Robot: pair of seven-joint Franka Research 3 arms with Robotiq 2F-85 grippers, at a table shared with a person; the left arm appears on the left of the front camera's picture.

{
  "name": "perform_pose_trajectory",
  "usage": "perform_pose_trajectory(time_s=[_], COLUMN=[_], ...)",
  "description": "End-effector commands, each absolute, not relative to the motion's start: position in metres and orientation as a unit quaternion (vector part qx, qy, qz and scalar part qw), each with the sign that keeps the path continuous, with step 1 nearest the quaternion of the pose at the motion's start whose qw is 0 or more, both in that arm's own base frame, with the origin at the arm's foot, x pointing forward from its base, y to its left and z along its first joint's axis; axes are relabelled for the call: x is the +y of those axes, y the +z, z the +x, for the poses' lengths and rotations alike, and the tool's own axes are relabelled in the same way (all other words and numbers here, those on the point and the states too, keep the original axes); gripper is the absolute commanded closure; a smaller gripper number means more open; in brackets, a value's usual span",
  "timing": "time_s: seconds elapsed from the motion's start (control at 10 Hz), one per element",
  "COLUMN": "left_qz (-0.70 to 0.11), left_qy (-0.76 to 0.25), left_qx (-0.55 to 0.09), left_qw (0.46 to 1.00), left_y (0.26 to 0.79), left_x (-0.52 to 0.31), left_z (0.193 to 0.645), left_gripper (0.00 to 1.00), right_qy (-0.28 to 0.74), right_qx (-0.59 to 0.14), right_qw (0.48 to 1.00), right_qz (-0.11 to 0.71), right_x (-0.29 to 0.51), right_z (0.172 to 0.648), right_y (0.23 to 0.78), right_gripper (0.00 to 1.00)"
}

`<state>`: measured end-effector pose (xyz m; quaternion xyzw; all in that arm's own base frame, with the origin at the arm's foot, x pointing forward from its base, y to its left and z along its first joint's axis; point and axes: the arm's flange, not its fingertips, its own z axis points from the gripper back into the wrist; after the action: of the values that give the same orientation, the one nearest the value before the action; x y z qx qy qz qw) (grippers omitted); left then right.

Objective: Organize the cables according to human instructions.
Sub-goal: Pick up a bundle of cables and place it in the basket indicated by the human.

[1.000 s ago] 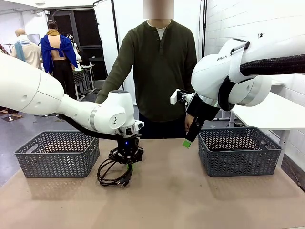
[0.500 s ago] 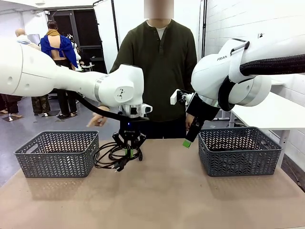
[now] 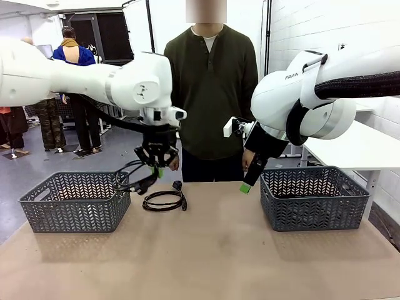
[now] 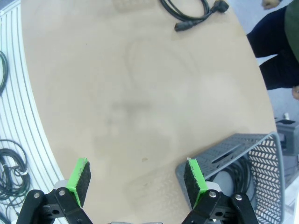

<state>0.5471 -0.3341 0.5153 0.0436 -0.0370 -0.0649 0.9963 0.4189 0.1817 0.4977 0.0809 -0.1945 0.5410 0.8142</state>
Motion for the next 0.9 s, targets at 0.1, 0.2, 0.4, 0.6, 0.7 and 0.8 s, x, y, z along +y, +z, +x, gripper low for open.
perform_pose_trajectory(time_s=[0.1, 0.2, 0.4, 0.6, 0.7, 0.8], left_qz=[0.050, 0.048, 0.043, 0.024, 0.017, 0.009], left_qy=[-0.085, -0.109, -0.122, -0.117, -0.108, -0.099], left_qx=[-0.047, -0.043, -0.052, -0.064, -0.063, -0.060], left_qw=[0.994, 0.992, 0.990, 0.991, 0.992, 0.993], left_y=[0.542, 0.546, 0.544, 0.541, 0.538, 0.534], left_x=[-0.281, -0.261, -0.222, -0.188, -0.171, -0.159], left_z=[0.530, 0.529, 0.532, 0.538, 0.543, 0.547], left_gripper=[1.00, 1.00, 1.00, 1.00, 1.00, 1.00], right_qy=[0.540, 0.540, 0.540, 0.540, 0.540, 0.540], right_qx=[-0.195, -0.195, -0.195, -0.195, -0.195, -0.195], right_qw=[0.815, 0.815, 0.815, 0.815, 0.815, 0.815], right_qz=[0.079, 0.079, 0.079, 0.079, 0.079, 0.079], right_x=[0.181, 0.181, 0.181, 0.181, 0.181, 0.181], right_z=[0.419, 0.419, 0.419, 0.419, 0.419, 0.419], right_y=[0.497, 0.497, 0.497, 0.497, 0.497, 0.497], right_gripper=[0.00, 0.00, 0.00, 0.00, 0.00, 0.00])
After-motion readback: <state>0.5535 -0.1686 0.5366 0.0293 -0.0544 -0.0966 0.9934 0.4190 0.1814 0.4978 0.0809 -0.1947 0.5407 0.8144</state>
